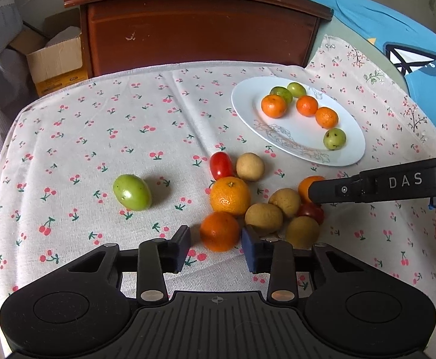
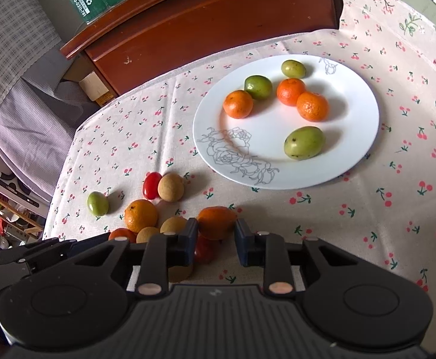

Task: Organize fruits
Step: 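Grasp an orange tangerine from the pile with the right tool, then grasp an orange tangerine with the left tool while the right tool holds its tangerine, then carry both tangerines onto the white plate and open both tools, then withdraw both open tools from the plate toward the fruit pile, then grasp a green fruit with the left tool while the right tool grasps a brown fruit, then carry both fruits onto the white plate and open both tools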

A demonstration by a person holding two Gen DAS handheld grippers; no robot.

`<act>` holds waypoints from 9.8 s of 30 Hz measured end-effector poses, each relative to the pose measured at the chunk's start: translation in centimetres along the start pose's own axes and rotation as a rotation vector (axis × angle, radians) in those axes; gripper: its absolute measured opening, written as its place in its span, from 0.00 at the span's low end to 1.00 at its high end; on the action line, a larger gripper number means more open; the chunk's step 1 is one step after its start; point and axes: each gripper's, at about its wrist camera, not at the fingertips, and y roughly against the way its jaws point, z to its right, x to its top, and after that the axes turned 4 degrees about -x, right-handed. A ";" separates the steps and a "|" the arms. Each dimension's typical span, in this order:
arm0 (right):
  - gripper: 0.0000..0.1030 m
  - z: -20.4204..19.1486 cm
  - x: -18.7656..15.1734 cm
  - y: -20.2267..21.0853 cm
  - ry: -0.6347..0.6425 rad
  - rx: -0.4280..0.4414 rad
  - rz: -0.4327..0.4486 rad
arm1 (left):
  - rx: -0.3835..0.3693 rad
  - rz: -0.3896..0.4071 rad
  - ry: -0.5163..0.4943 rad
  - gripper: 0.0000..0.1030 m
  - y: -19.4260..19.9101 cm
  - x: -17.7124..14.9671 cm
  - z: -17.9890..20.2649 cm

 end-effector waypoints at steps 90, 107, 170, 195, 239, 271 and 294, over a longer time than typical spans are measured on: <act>0.24 -2.0 1.4 1.5 0.149 0.018 0.081 | 0.052 0.146 0.035 0.25 2.6 4.7 1.9; 0.25 1.2 5.6 7.1 0.200 -0.064 0.241 | -0.038 0.184 -0.028 0.25 1.2 10.4 4.4; 0.31 -0.3 -0.6 4.1 0.107 0.035 0.074 | 0.129 0.073 0.087 0.62 4.2 8.5 -2.8; 0.31 -3.2 -4.6 0.8 0.145 0.015 0.025 | 0.148 0.028 -0.051 0.60 0.0 3.7 -4.3; 0.27 -3.8 -4.0 1.4 0.138 0.048 0.055 | 0.053 0.038 -0.080 0.28 1.0 3.4 -1.5; 0.27 0.6 2.7 6.4 0.061 -0.001 0.221 | -0.070 0.167 -0.101 0.28 1.7 8.1 4.6; 0.27 3.7 5.3 1.2 -0.002 -0.003 0.118 | -0.092 0.083 -0.020 0.29 -5.6 10.4 3.8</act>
